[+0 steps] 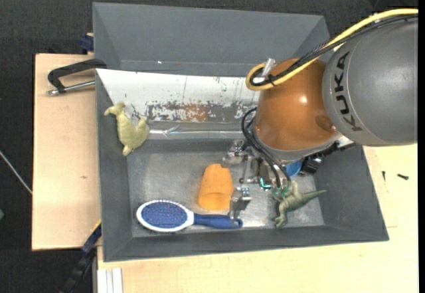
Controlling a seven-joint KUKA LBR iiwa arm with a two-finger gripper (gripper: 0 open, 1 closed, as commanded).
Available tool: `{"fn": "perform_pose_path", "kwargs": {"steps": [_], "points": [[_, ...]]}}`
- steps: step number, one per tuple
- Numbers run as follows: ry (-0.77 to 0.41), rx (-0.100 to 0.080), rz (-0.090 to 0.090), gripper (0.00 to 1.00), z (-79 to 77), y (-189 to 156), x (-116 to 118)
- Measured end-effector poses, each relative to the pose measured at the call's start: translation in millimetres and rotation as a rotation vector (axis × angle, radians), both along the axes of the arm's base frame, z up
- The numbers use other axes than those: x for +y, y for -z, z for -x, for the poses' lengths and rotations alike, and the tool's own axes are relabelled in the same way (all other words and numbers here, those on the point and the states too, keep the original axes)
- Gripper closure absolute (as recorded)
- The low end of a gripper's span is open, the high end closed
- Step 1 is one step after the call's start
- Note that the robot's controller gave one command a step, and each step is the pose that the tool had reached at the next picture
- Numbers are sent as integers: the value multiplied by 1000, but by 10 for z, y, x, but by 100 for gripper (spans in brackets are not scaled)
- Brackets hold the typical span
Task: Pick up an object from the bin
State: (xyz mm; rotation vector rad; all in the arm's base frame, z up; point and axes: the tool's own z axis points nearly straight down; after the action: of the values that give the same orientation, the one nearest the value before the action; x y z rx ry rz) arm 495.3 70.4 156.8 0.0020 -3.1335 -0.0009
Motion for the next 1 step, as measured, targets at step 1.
{"fn": "perform_pose_path", "kwargs": {"steps": [1], "points": [[-270, -16, -1, 0, -371, 808, 373]]}}
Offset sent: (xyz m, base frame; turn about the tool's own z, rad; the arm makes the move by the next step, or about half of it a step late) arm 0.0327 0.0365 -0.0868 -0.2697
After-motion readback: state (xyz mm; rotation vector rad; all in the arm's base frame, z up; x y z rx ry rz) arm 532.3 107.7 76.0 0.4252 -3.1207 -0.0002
